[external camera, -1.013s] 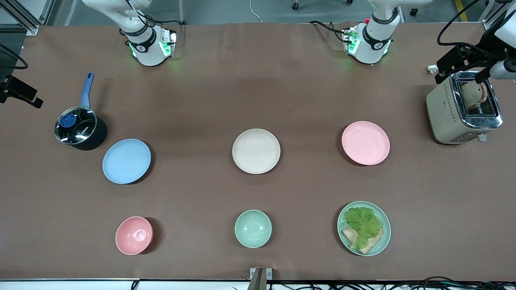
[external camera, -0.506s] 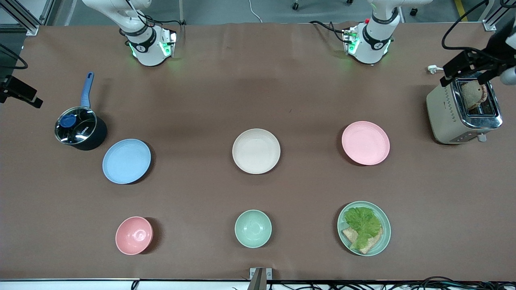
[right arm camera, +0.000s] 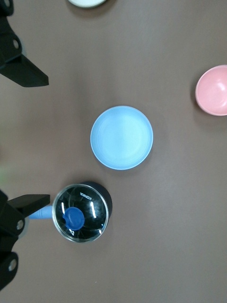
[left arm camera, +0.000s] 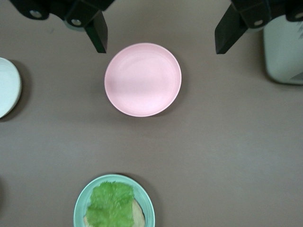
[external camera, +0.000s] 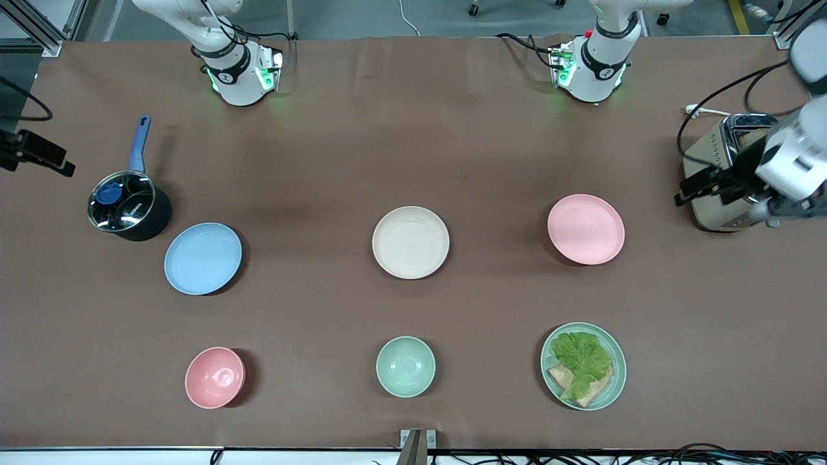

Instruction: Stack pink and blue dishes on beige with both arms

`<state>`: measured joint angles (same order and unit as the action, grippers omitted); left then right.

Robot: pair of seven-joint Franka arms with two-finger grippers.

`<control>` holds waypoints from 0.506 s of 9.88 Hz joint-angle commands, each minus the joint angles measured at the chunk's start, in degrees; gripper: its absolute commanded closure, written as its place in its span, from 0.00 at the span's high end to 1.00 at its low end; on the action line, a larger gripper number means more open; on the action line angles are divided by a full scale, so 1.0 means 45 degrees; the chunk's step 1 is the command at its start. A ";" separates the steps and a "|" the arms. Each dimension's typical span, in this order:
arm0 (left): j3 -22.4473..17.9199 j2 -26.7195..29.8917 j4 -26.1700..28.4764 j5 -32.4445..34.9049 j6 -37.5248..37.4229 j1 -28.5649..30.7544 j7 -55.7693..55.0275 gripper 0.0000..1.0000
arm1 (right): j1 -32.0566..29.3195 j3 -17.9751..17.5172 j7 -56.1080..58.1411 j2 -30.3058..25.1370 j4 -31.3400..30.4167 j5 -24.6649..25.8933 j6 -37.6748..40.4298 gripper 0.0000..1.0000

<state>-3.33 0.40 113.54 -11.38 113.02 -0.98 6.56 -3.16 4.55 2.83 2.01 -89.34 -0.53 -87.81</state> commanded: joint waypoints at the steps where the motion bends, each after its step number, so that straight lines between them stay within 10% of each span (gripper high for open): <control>1: -0.0080 -0.1313 0.1698 -0.1274 0.1832 0.0100 0.2845 1.00 | -0.0216 0.0549 0.1650 0.1052 -0.1332 -0.0736 -0.1747 1.00; 5: -0.0100 -0.3951 0.2405 -0.3057 0.4274 0.0237 0.6802 0.98 | -0.0255 0.1897 0.5514 0.3747 -0.2722 -0.3859 -0.4895 1.00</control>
<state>-3.88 -13.31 124.04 -23.83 129.33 -0.21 34.00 -4.06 12.12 22.76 16.45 -100.20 -13.89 -107.49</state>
